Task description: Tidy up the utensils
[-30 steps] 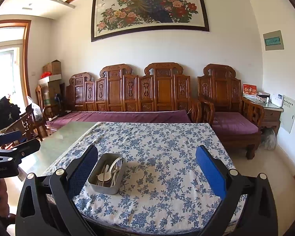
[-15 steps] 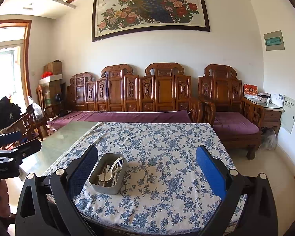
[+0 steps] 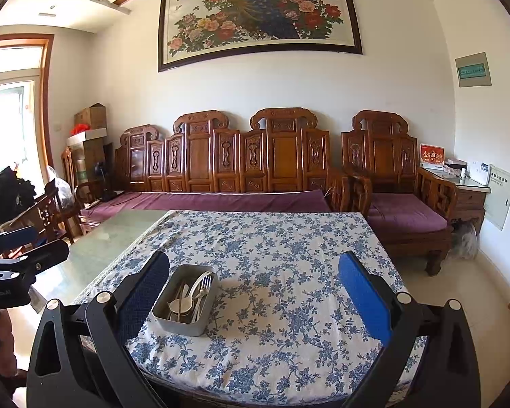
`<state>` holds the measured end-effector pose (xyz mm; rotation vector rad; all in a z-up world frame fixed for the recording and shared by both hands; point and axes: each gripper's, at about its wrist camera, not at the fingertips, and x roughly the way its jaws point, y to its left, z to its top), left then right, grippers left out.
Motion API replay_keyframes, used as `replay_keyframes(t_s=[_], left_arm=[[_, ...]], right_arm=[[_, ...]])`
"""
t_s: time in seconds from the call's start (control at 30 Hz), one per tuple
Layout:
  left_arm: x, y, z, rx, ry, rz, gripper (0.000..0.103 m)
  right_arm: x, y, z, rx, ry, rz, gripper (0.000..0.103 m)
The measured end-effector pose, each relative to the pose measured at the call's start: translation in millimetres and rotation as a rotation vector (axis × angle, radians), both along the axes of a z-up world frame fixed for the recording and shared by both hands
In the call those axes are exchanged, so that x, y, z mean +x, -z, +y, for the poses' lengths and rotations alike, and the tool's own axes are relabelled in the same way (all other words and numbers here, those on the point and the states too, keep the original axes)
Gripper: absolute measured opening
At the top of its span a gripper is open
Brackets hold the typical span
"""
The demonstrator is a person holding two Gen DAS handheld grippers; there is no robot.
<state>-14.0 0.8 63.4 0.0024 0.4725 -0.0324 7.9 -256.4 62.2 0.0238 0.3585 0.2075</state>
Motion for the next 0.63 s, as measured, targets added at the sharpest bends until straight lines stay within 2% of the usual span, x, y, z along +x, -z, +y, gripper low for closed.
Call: replay_keyframes(t_s=[0.63], left_arm=[[-2.1, 0.3, -1.4, -0.006, 0.0, -0.002, 0.095]], right_arm=[[-0.2, 0.7, -0.4, 0.002, -0.002, 0.001, 0.1]])
